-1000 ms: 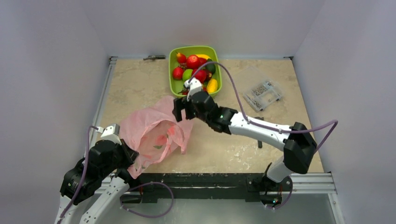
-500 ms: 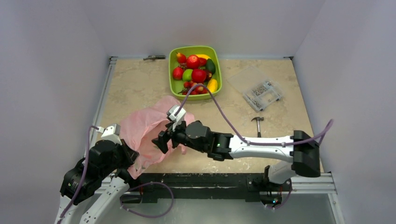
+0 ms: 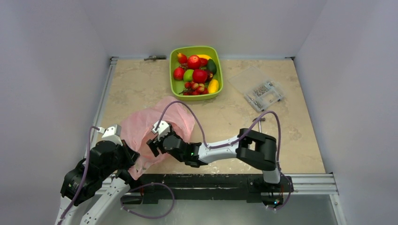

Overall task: Take the fake fruits out of the plastic bag
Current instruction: Take out the fake fruit from the plastic bag.

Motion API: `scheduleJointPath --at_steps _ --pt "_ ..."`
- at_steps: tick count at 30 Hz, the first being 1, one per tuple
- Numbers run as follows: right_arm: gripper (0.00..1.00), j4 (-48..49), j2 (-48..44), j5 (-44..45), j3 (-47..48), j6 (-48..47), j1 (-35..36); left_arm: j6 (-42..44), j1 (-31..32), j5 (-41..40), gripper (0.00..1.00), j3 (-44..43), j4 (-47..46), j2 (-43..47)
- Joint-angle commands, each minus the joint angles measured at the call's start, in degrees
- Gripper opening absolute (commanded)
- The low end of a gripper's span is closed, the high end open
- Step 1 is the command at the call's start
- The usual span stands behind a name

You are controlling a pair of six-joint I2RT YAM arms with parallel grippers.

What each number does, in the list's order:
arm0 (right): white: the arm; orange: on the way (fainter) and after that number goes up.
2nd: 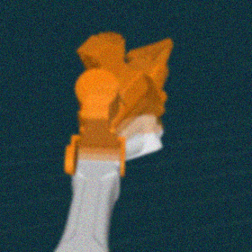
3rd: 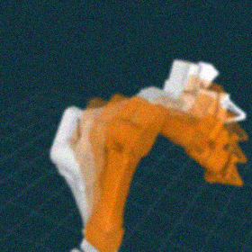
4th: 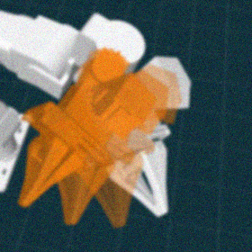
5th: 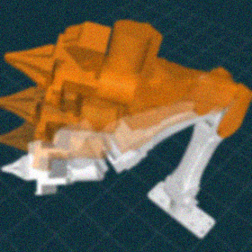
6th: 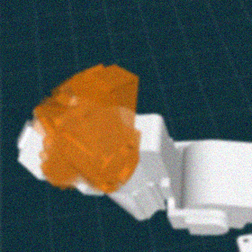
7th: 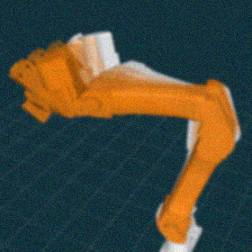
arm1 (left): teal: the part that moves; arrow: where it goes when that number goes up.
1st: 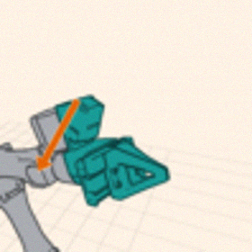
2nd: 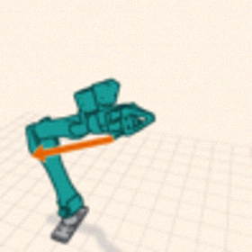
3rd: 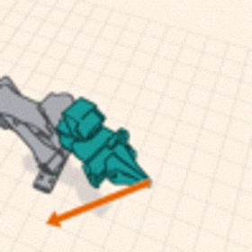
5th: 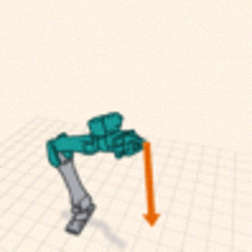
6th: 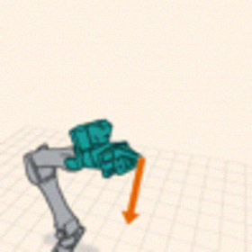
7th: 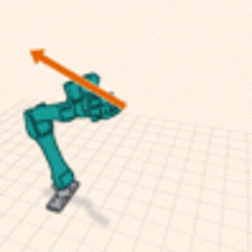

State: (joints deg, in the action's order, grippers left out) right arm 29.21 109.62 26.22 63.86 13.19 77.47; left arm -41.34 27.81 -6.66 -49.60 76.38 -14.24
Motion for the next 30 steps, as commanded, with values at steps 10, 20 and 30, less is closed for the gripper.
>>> scheduleJointPath --at_steps 10,20,30 --pt "0.79 16.35 13.32 12.23 11.04 -3.24 -3.01 0.74 -0.18 0.12 0.00 0.25 -1.46 1.39" --pt "0.89 15.45 22.21 11.43 20.42 -2.79 -6.97 1.24 -0.19 0.63 0.00 0.25 -1.56 0.58" --pt "0.86 11.12 30.41 10.66 31.38 -1.54 -9.13 1.75 -0.18 1.02 0.00 0.27 -1.95 -0.13"
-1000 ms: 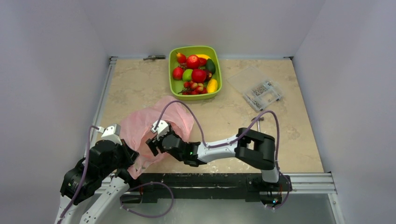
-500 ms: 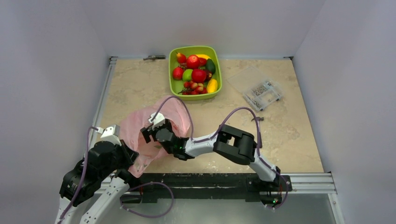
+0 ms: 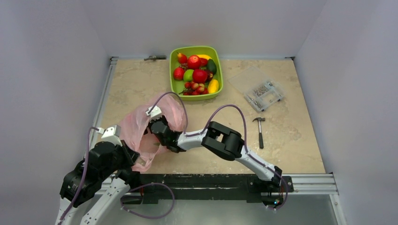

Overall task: Take the fake fruits out of the plastic bag
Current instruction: Take out the fake fruit from the plastic bag.

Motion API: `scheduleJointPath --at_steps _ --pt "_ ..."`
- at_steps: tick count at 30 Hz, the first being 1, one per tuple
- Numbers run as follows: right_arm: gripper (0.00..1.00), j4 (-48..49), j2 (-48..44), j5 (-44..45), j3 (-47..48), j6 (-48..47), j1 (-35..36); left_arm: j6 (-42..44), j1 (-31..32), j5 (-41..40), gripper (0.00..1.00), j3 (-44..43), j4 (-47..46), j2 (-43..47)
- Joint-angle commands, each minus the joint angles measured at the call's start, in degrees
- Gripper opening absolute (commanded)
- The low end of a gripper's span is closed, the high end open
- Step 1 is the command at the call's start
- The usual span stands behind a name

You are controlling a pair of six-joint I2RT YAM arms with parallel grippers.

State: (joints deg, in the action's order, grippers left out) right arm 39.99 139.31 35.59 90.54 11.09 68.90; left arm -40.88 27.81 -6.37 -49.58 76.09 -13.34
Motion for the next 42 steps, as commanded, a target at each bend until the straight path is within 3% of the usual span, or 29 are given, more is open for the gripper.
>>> scheduleJointPath --at_steps 1,5,9,16,20,31,37,42 --pt "0.85 0.35 1.33 1.32 5.79 0.23 -0.67 1.31 -0.17 0.77 0.00 0.27 -1.60 -1.13" --pt "0.50 -0.23 2.74 0.35 8.87 -1.15 -0.96 1.75 -0.15 1.38 0.00 0.26 -1.69 -1.69" --pt "0.42 0.10 1.43 -0.42 7.63 -2.42 -0.96 1.71 -0.21 1.16 0.00 0.26 -1.66 -1.80" --pt "0.15 3.32 -8.06 -1.59 -4.98 -2.48 -0.81 1.25 -0.13 0.58 0.00 0.21 -1.48 -1.01" --pt "0.10 4.17 -15.34 -2.49 -13.63 -0.73 -0.32 1.16 -0.16 0.40 0.00 0.18 -1.36 -1.12" --pt "0.07 -1.92 -33.41 -22.30 -31.25 11.88 1.76 0.99 -0.15 0.21 0.00 0.14 -1.23 -0.87" --pt "0.04 -4.91 -39.45 -33.87 -32.85 14.55 1.76 0.81 -0.14 0.04 0.00 0.19 -1.18 -0.45" --pt "0.03 -9.54 -45.34 -35.47 -34.50 12.94 1.79 0.73 -0.16 -0.01 0.00 0.19 -1.12 0.09"
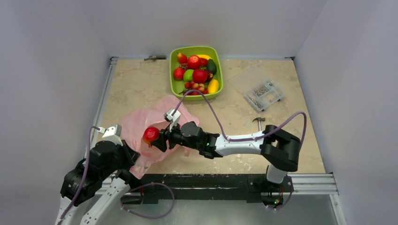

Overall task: Take the fake fruits out of the plastic bag
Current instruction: Take out the fake fruit from the plastic bag.

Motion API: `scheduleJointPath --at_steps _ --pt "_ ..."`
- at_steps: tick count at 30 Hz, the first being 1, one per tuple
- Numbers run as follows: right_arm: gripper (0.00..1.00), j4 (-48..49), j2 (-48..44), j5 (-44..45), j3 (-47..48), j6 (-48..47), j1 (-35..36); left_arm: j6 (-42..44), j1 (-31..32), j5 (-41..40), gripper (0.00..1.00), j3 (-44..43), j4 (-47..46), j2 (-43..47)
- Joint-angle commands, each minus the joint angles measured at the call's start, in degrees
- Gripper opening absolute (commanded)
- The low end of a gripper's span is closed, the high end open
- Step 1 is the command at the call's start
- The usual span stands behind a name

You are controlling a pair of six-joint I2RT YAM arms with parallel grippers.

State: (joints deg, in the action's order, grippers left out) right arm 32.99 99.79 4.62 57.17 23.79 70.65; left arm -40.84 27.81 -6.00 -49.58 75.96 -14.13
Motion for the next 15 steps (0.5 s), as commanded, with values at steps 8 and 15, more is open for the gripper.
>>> scheduleJointPath --at_steps 8,15 --pt "0.02 -9.72 -16.36 -4.82 -2.26 -2.22 0.08 0.93 -0.14 -0.11 0.00 0.18 -1.04 -0.18" --pt "0.00 -19.93 -21.12 10.16 4.91 -9.04 -1.78 0.82 -0.21 -0.05 0.00 0.36 -1.17 0.25"
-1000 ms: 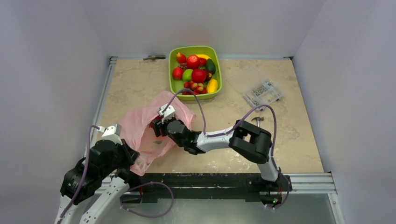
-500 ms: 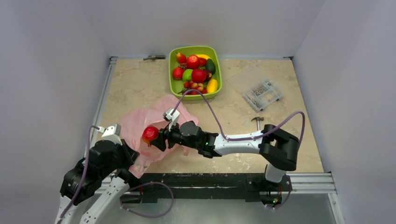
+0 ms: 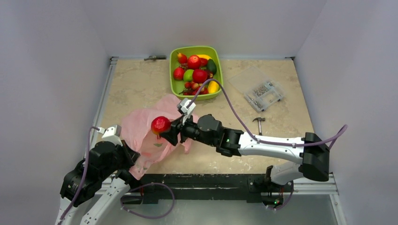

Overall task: Take the fake fruits out of the plastic bag
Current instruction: Take out the fake fruit from the plastic bag, then place the fake fruit in the bin.

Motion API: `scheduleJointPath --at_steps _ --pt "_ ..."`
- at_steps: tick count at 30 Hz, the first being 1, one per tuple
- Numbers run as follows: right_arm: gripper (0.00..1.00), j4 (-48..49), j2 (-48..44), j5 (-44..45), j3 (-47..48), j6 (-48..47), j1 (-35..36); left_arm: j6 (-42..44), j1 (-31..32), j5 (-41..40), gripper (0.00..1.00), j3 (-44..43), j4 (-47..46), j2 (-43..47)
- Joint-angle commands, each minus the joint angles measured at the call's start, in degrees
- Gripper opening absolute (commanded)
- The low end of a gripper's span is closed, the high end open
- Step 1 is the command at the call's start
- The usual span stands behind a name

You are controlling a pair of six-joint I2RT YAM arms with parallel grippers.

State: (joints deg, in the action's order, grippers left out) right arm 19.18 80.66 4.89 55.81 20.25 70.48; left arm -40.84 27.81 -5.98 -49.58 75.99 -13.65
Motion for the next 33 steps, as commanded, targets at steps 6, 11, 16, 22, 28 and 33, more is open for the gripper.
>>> scheduleJointPath --at_steps 6,11,16,22,28,33 --pt "0.00 -10.03 -0.48 18.86 11.71 -7.01 -7.95 0.76 -0.21 0.00 0.00 0.25 -0.96 -0.53" --pt "0.00 -11.49 5.29 18.31 18.04 -5.82 -15.57 0.93 -0.19 0.11 0.00 0.27 -1.14 -1.37" --pt "0.00 -14.98 15.79 20.33 29.46 -4.07 -22.43 0.90 -0.21 0.05 0.00 0.23 -0.89 -1.74" --pt "0.00 -22.48 32.46 16.35 47.64 -2.67 -33.38 0.94 -0.14 -0.01 0.00 0.27 -0.89 -2.05" --pt "0.04 -31.87 47.68 14.65 67.24 -3.14 -40.12 1.10 -0.15 0.00 0.00 0.27 -1.04 -2.15" --pt "0.21 -32.39 52.77 11.04 70.24 -2.09 -42.40 1.24 -0.21 0.17 0.00 0.25 -1.08 -2.37"
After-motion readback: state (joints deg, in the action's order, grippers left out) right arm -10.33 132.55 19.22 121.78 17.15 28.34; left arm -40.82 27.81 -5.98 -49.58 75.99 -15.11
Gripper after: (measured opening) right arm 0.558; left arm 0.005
